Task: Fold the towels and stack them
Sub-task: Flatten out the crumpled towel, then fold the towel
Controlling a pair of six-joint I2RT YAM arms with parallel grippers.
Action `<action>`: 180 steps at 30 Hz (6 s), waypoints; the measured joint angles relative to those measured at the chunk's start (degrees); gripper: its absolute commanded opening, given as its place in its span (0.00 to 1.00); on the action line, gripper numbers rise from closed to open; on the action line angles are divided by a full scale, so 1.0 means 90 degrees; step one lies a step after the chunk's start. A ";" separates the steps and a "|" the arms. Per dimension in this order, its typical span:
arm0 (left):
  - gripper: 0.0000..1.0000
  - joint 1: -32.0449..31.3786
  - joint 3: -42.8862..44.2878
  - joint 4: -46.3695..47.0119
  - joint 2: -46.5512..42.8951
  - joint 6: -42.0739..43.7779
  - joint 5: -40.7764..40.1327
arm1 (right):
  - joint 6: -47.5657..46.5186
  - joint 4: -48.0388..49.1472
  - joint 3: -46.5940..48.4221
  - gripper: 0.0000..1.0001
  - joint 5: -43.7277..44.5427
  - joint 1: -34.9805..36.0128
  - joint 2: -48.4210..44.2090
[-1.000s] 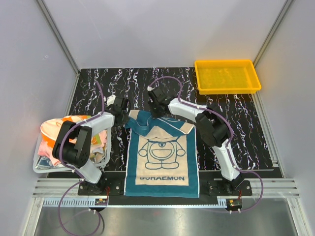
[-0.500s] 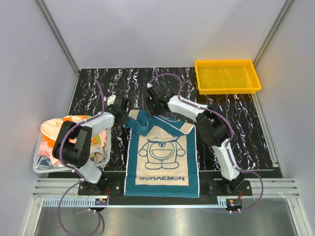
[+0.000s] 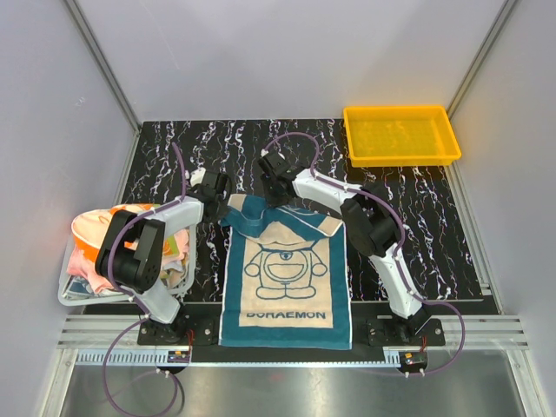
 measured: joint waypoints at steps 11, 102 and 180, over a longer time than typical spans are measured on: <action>0.00 0.0000 0.0051 -0.0024 0.0000 0.0005 0.0000 | 0.0046 -0.0253 -0.0017 0.12 0.0459 -0.0005 -0.0170; 0.00 -0.0374 -0.0017 0.1418 -0.1530 0.0138 0.0471 | 0.0682 0.0942 -0.3859 0.00 -0.0882 -0.2334 -0.4748; 0.00 -0.1219 -0.2540 -0.1423 -0.5559 -0.0393 0.0568 | 0.1681 0.0228 -0.6924 0.00 -0.0877 -0.1056 -0.7681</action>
